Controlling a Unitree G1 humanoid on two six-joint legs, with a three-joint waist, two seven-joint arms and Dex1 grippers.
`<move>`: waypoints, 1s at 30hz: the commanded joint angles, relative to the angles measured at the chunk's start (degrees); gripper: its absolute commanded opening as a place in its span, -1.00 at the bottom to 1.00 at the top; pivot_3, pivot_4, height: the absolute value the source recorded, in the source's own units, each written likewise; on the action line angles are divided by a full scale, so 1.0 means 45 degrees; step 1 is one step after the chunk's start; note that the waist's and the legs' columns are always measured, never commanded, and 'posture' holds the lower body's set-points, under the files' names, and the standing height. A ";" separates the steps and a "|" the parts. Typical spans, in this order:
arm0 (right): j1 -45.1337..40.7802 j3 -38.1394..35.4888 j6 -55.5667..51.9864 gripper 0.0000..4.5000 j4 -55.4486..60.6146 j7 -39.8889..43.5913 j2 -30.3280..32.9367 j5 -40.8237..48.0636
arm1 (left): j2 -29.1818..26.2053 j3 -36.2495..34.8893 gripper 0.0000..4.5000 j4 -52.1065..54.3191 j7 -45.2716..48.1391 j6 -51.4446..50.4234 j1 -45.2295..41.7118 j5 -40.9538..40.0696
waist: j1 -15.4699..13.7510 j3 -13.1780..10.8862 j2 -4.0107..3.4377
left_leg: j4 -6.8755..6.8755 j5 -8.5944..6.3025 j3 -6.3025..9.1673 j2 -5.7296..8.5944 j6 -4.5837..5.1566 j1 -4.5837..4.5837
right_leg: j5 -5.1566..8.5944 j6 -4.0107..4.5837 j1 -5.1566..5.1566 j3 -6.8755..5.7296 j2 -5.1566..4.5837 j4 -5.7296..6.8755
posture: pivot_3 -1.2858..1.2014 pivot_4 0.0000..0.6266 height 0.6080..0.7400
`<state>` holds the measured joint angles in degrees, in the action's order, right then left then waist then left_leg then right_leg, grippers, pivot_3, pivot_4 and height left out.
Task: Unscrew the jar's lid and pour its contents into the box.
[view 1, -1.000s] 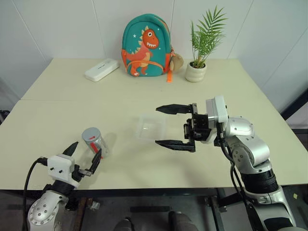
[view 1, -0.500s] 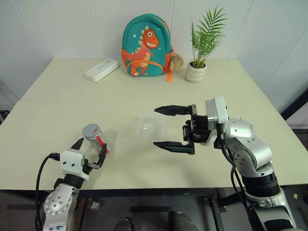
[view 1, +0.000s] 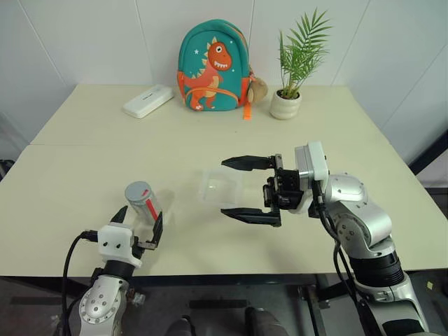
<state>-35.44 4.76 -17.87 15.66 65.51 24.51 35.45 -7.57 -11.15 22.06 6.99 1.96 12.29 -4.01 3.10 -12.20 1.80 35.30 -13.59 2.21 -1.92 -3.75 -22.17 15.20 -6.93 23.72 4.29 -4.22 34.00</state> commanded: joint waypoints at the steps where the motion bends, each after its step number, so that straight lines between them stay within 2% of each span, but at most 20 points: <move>1: -0.0034 0.0005 -0.0057 1.00 0.0439 0.0091 -0.0027 0.0376 | 0.0228 0.0010 0.98 0.0752 -0.0562 -0.0060 0.0246 0.0333 | 0.0002 0.0000 0.0000 | 0.0000 -0.0001 0.0000 0.0000 0.0000 0.0000 | 0.0000 0.0000 0.0000 0.0000 0.0000 -0.0002 | 0.03 -0.52 1.00; 8: -0.0054 0.0032 -0.0333 1.00 0.0457 0.0242 0.0003 0.0489 | 0.0913 0.0139 0.98 0.1173 -0.1576 -0.0340 0.0261 0.0641 | -0.0010 0.0000 0.0000 | 0.0000 -0.0008 0.0000 0.0000 0.0004 -0.0007 | 0.0000 0.0000 0.0000 -0.0001 0.0000 -0.0016 | 0.03 -0.52 1.00; 20: -0.0087 0.0045 -0.0531 1.00 0.0552 0.0204 -0.0067 0.0531 | 0.1366 0.1075 0.98 0.1475 -0.2538 -0.1588 -0.0799 0.1577 | -0.0006 0.0000 0.0000 | -0.0001 -0.0012 0.0000 0.0001 0.0005 -0.0013 | 0.0000 -0.0002 0.0000 -0.0003 0.0001 -0.0027 | 0.03 -0.52 1.00; 30: 0.0056 0.0024 -0.0631 1.00 0.0360 0.0081 -0.0137 0.0589 | 0.1846 0.1087 0.98 0.1343 -0.3598 -0.2119 -0.1816 0.2201 | -0.0015 0.0000 0.0000 | -0.0001 -0.0013 0.0000 0.0001 0.0005 -0.0014 | -0.0004 -0.0010 0.0000 -0.0003 0.0002 -0.0029 | 0.03 -0.52 1.00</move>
<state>-35.36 5.28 -20.55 15.66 66.03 24.05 36.66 0.45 -5.91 26.27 -8.32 -7.60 4.56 5.02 3.03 -12.20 1.80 35.30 -13.65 2.21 -1.92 -3.73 -22.23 15.18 -6.97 23.72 4.28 -4.21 33.87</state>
